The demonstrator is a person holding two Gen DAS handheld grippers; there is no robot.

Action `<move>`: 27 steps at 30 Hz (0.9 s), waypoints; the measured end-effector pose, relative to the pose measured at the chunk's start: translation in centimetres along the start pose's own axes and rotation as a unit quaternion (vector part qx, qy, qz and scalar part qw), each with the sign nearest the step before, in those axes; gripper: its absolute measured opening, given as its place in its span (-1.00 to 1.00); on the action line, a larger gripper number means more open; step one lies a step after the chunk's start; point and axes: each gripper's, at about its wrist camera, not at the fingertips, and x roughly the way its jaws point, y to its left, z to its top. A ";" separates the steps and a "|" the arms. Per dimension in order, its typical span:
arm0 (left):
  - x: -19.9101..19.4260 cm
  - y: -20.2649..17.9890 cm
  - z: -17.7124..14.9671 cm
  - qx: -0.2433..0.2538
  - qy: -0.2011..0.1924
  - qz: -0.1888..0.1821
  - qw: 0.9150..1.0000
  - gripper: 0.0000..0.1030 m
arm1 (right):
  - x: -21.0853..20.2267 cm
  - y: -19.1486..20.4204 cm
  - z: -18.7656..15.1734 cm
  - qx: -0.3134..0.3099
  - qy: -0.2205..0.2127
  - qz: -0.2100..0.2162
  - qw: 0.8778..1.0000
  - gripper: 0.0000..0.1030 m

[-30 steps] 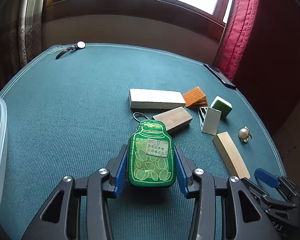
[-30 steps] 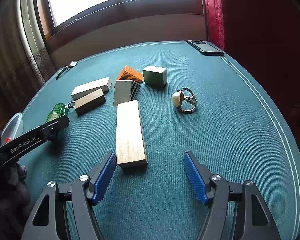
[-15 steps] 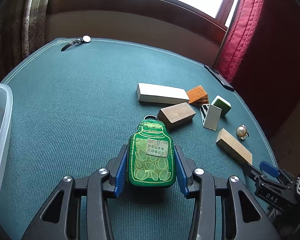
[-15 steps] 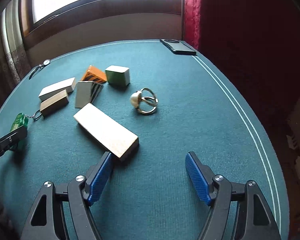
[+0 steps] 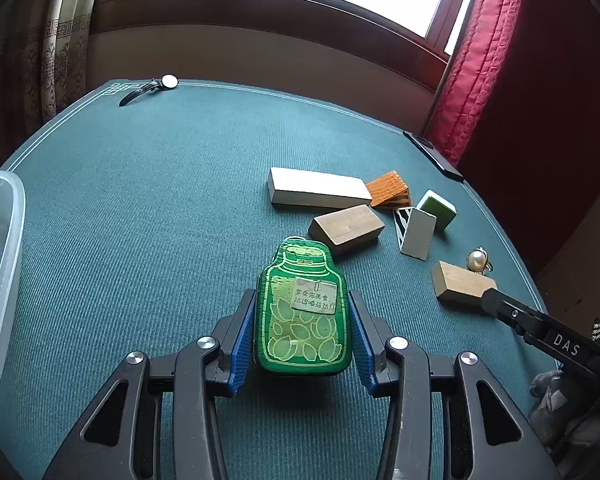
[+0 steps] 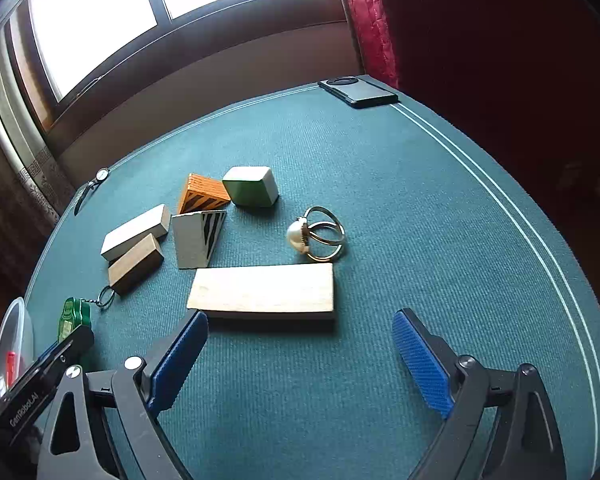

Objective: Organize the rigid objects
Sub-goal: 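Lift the tin with the left tool while the right tool lifts the wooden block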

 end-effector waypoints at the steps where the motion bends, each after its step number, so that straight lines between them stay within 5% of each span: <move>1: -0.1 0.0 0.0 0.001 -0.003 0.001 1.000 -0.13 | 0.3 0.5 0.2 -0.001 0.002 0.000 1.000 0.89; 15: -0.1 -0.1 0.0 0.000 -0.001 0.000 1.000 -0.13 | 3.6 4.4 0.9 -0.062 0.019 -0.066 0.996 0.99; 19: 0.1 0.0 0.0 -0.003 0.001 0.000 1.000 -0.13 | 3.4 4.3 0.7 -0.063 0.012 -0.077 0.995 0.84; 27: -0.2 0.0 0.0 -0.003 -0.007 0.003 1.000 -0.13 | 2.7 3.8 0.5 -0.058 -0.003 -0.046 0.997 0.82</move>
